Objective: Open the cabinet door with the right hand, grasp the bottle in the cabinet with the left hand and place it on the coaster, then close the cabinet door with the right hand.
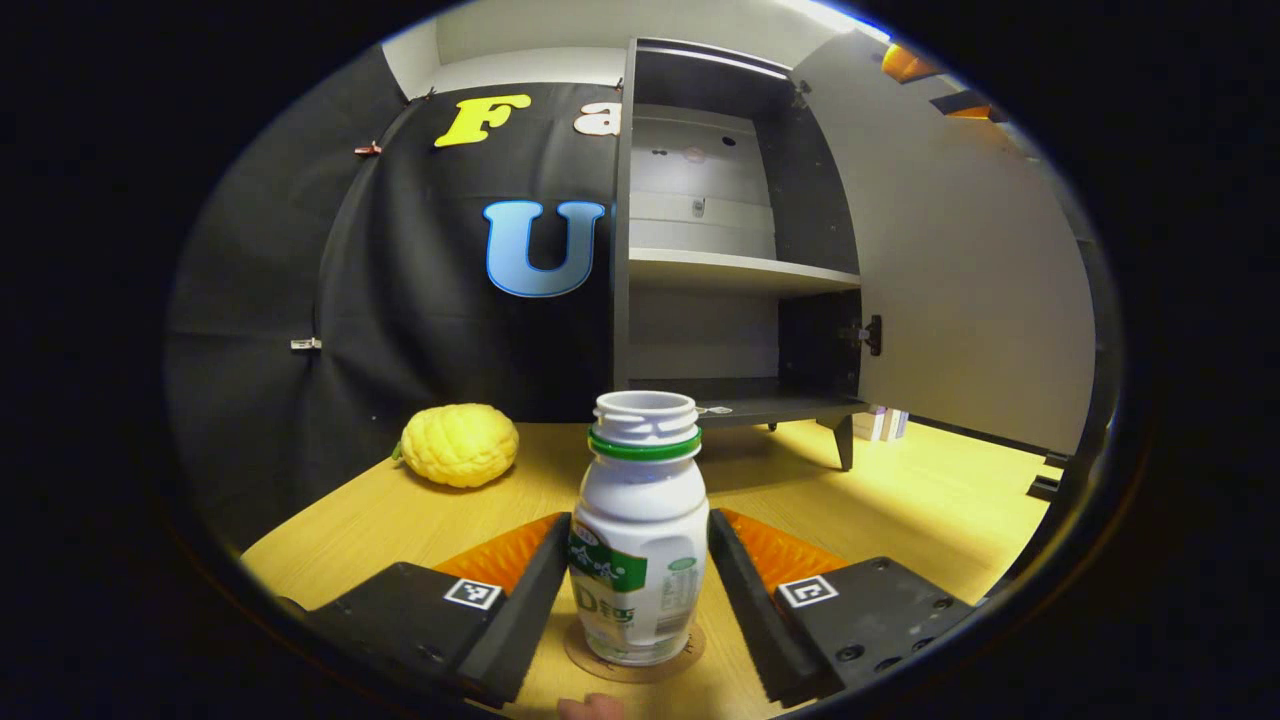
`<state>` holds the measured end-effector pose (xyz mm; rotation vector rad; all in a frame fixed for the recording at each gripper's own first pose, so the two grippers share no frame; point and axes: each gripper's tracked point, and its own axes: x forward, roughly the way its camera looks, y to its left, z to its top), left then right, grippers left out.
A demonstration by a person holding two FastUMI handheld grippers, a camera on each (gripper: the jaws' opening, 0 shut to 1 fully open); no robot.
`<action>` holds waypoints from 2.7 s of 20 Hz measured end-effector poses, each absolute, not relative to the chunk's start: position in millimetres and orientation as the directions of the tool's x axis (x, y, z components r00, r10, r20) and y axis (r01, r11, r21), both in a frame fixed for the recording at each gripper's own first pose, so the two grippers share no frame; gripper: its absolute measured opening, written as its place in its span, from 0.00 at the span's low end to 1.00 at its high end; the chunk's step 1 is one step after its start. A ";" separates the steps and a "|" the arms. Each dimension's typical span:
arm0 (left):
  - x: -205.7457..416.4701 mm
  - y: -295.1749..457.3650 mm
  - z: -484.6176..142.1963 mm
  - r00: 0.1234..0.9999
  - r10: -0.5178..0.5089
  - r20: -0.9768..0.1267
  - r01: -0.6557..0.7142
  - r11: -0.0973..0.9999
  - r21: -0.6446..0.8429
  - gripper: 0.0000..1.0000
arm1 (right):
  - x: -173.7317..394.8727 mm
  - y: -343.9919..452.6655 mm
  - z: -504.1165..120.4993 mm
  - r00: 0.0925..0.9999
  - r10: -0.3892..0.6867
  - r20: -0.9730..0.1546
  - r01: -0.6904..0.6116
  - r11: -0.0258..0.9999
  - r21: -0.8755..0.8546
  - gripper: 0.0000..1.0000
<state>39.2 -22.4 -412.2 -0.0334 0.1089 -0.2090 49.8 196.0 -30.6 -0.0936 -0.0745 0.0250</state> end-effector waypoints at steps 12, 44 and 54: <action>-15.0 -9.3 -392.5 0.972 -0.173 -0.158 0.166 0.985 -0.056 0.96 | 45.0 194.3 -24.5 0.996 0.035 0.081 -0.032 0.998 -0.046 0.98; -4.2 -45.8 -50.4 0.980 -0.190 -0.054 0.187 0.981 -0.058 0.95 | -29.4 120.6 -27.4 0.998 -0.004 -0.055 0.005 1.000 0.025 0.98; -2.0 -52.8 -40.0 0.980 -0.199 -0.026 0.197 0.979 -0.046 0.95 | -12.6 4.9 -24.9 0.980 -0.184 -0.070 0.186 0.982 0.026 0.98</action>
